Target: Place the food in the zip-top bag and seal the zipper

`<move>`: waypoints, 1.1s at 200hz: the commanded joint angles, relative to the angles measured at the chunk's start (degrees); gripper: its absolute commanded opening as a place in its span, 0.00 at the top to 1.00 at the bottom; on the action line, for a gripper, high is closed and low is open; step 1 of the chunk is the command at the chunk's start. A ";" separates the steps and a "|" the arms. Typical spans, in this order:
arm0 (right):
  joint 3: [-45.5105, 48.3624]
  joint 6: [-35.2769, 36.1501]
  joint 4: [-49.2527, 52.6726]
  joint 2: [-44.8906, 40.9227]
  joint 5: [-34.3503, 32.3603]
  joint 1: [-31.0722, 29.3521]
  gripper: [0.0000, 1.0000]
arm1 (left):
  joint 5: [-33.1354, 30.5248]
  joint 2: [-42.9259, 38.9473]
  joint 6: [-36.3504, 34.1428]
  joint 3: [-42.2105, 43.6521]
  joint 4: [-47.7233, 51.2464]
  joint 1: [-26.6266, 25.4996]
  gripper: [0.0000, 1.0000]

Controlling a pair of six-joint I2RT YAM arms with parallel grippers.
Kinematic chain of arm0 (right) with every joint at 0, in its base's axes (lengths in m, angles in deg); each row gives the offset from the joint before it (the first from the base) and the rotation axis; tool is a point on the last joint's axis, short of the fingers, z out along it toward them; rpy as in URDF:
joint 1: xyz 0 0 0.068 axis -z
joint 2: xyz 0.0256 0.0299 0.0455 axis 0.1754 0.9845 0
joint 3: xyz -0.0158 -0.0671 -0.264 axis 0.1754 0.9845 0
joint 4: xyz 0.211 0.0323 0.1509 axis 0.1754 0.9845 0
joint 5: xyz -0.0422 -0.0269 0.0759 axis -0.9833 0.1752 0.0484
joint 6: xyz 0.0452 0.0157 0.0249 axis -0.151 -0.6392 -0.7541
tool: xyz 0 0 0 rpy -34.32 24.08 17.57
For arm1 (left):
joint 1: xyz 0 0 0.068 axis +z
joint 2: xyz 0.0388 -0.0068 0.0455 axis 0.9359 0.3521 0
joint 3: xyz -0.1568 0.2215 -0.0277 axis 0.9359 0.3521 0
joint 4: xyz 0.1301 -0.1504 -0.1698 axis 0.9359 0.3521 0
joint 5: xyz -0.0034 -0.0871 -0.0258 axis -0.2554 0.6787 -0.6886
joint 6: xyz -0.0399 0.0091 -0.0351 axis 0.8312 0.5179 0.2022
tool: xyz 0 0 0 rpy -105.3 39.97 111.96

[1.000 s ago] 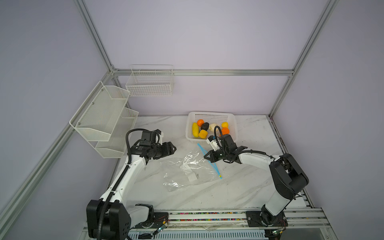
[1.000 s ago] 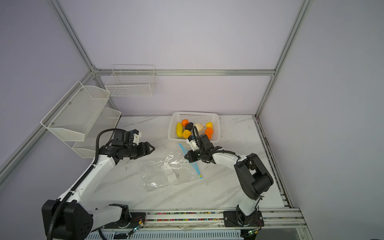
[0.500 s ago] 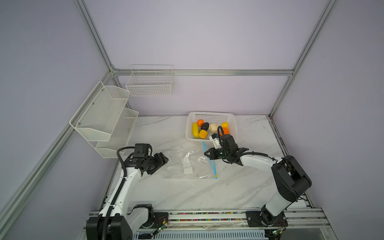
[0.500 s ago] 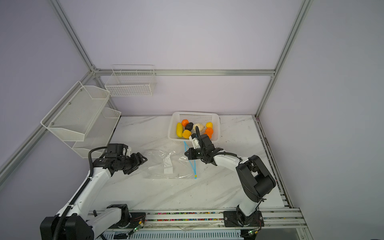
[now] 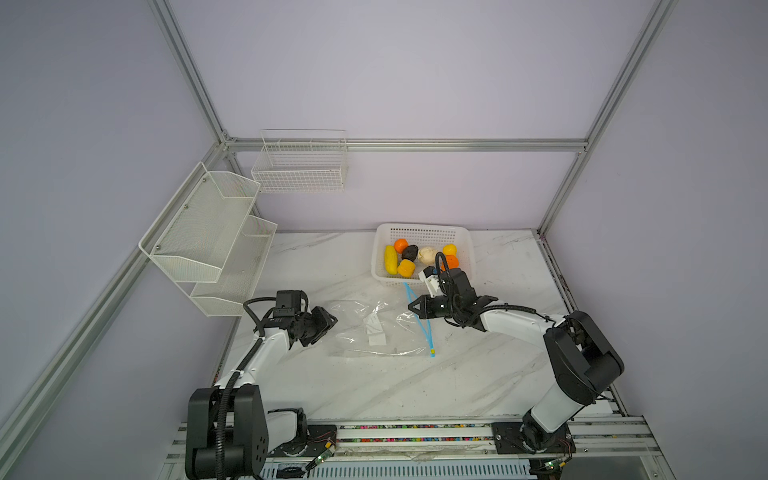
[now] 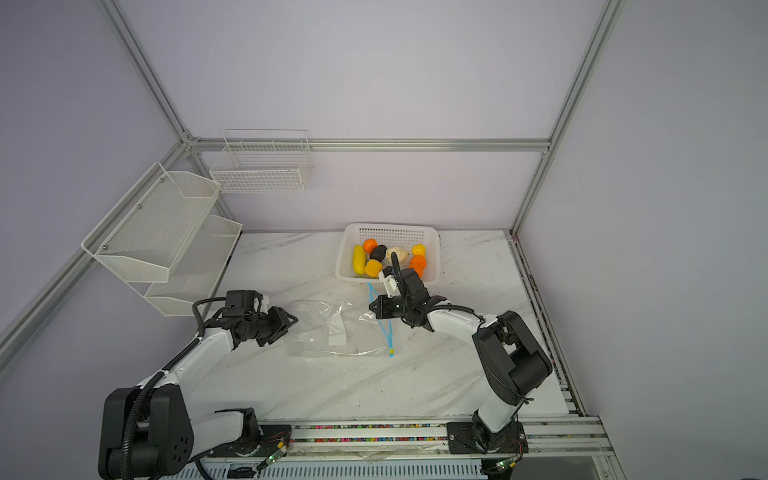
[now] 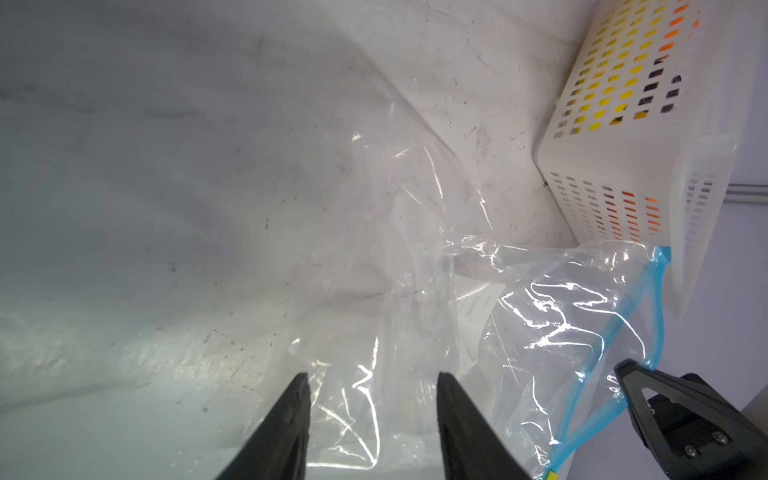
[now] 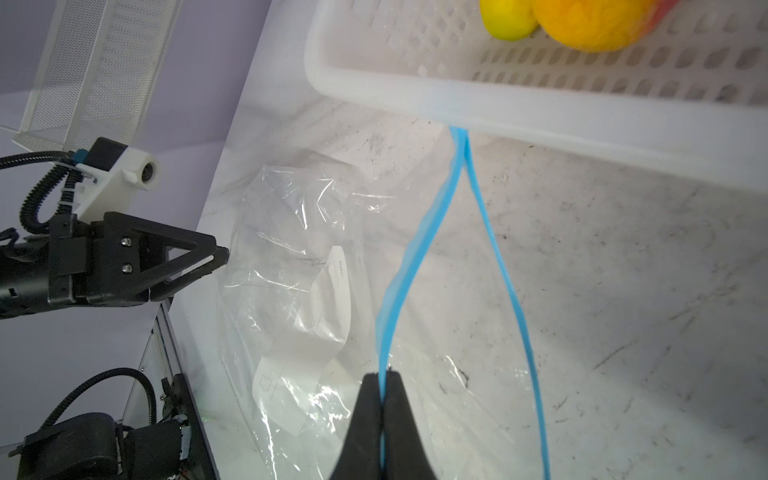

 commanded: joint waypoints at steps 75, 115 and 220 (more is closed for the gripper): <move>0.58 -6.22 -3.96 -1.38 1.46 -0.20 1.00 | 0.76 -6.77 -3.73 -0.81 3.52 0.07 0.69; 2.37 -3.09 -6.90 -3.56 0.30 -3.57 1.00 | 3.91 -8.14 -4.16 -8.15 3.70 -3.83 0.47; 10.85 9.54 -28.65 -4.89 6.05 -6.91 1.00 | 9.02 2.48 0.26 -18.51 -9.26 -23.10 0.40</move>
